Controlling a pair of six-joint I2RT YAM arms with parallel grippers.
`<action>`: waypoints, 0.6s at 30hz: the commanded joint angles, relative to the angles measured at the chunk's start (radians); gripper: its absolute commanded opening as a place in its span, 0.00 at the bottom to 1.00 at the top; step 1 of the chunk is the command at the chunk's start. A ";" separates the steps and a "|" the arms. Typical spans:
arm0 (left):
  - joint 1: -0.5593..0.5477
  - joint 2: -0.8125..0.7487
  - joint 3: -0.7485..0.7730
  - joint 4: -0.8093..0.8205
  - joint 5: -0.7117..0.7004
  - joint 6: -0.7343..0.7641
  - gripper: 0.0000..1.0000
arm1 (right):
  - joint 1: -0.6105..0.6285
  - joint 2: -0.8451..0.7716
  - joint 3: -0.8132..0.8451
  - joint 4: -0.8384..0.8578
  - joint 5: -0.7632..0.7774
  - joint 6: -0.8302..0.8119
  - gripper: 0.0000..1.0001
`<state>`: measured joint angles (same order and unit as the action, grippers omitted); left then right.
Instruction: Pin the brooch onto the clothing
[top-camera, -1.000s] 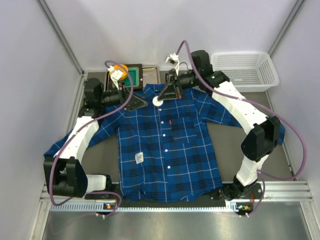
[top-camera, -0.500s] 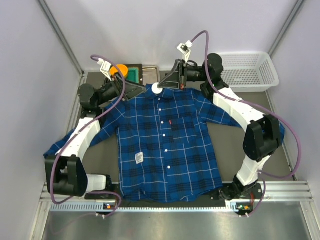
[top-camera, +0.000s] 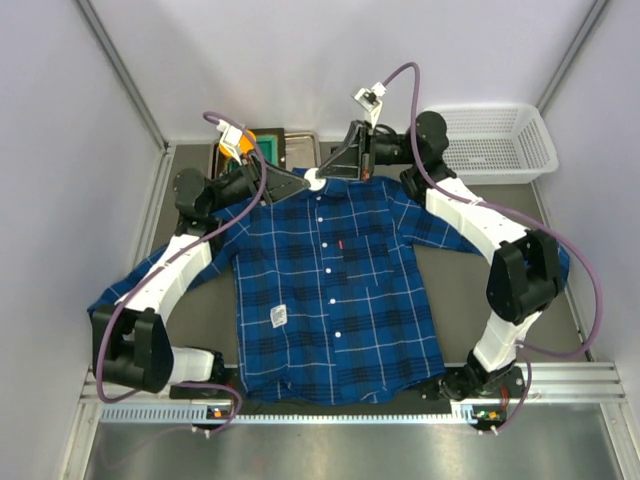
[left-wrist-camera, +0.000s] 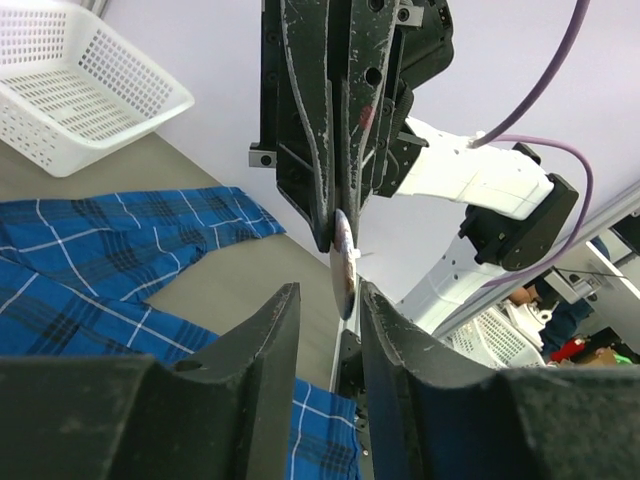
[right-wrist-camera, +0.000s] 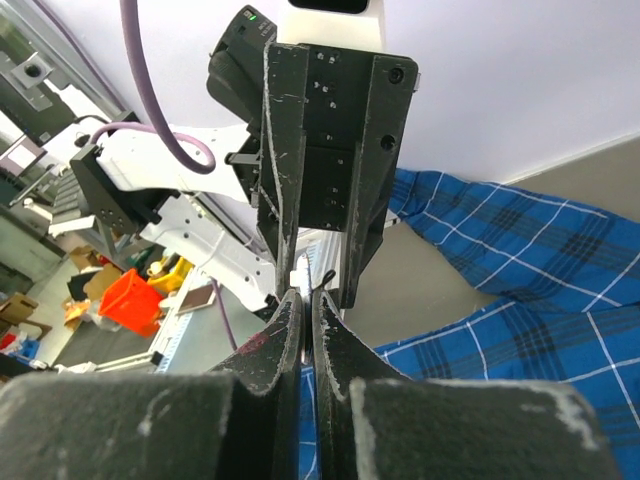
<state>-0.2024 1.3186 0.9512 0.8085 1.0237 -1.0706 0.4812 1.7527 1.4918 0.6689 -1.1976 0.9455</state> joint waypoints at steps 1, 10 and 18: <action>-0.014 0.013 0.034 0.055 -0.022 0.014 0.33 | 0.016 -0.058 -0.007 0.070 -0.005 0.009 0.00; -0.017 0.013 0.035 0.041 -0.057 0.041 0.00 | 0.022 -0.055 0.010 -0.058 0.010 -0.080 0.00; -0.066 -0.159 0.123 -0.870 -0.514 0.946 0.00 | -0.012 -0.062 0.148 -0.665 0.191 -0.499 0.75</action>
<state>-0.2348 1.2606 1.0039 0.3698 0.8169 -0.6285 0.4843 1.7473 1.5291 0.3428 -1.1233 0.7120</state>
